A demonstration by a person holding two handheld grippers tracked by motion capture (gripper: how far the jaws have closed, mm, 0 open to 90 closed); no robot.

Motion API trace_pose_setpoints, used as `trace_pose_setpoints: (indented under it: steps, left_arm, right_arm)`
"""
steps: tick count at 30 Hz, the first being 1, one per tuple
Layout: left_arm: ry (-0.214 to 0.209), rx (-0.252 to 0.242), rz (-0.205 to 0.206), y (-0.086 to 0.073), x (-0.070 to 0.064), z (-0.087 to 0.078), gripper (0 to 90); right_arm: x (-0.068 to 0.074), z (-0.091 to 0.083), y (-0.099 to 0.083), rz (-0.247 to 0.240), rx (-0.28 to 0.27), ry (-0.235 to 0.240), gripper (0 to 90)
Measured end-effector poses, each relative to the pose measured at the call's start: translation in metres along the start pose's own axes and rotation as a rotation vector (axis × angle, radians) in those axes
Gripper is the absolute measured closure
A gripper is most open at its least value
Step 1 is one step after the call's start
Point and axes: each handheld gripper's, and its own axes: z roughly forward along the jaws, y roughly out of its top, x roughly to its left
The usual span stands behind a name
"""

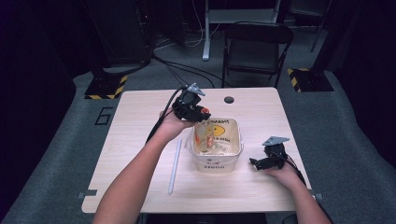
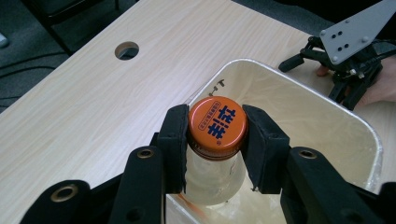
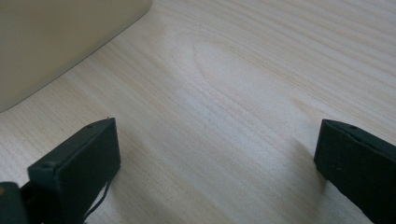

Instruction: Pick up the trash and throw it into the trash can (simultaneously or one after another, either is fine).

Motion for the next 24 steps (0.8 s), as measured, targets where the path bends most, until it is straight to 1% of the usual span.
trace_pose_setpoints:
  steps: [9, 10, 13, 22, 24]
  left_arm:
    - [-0.008, 0.01, -0.014, -0.009, 0.001, 0.013, 63.0]
    - [-0.01, 0.001, -0.017, -0.01, 0.002, 0.013, 63.0]
    - [-0.009, -0.005, -0.027, -0.011, 0.003, 0.014, 62.9]
    - [-0.016, -0.011, -0.03, -0.013, 0.004, 0.013, 62.4]
    - [-0.023, -0.016, -0.033, -0.014, 0.003, 0.012, 61.3]
  right_arm:
    - [0.0, 0.0, 0.0, 0.0, 0.0, 0.0, 0.0]
    - [0.0, 0.0, 0.0, 0.0, 0.002, 0.002, 0.0]
    - [0.0, 0.0, 0.0, -0.001, 0.002, 0.002, 0.0]
    - [0.0, 0.0, 0.0, 0.0, 0.0, 0.0, 0.0]
    - [0.0, 0.0, 0.0, 0.0, 0.001, 0.0, 0.0]
